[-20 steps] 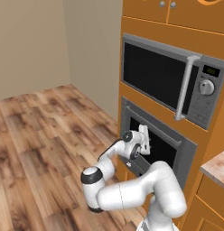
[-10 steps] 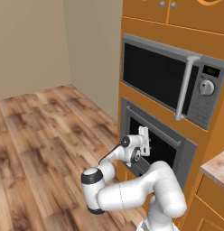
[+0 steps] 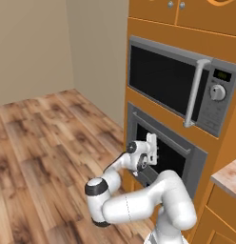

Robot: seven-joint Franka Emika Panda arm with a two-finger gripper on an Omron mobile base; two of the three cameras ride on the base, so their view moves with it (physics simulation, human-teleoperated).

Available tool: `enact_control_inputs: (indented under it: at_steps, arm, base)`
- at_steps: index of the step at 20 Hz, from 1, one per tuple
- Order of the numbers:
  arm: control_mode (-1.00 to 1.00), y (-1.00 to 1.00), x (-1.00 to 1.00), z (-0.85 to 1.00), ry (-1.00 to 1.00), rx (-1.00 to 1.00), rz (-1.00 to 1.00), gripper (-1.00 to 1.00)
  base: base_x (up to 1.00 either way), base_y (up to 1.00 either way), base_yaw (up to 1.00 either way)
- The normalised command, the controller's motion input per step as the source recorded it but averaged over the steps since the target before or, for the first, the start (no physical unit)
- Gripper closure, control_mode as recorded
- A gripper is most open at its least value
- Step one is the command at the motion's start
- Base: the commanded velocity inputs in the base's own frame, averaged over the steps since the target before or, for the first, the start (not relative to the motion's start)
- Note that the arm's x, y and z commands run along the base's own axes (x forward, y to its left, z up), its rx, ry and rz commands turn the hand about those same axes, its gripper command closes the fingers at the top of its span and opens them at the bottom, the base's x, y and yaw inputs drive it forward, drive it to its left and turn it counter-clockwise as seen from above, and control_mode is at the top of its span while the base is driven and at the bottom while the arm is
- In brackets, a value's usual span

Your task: Place the fish on the bottom rack of the oven, and slide the tray back inside. Close the oven door.

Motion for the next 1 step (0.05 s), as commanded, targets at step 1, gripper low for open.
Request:
enact_control_inputs:
  at_steps: [1]
  arm:
    - [-1.0, 0.0, 0.0, 0.0, 0.0, 0.0, 0.0, -1.0]
  base:
    - [0.0, 0.0, 0.0]
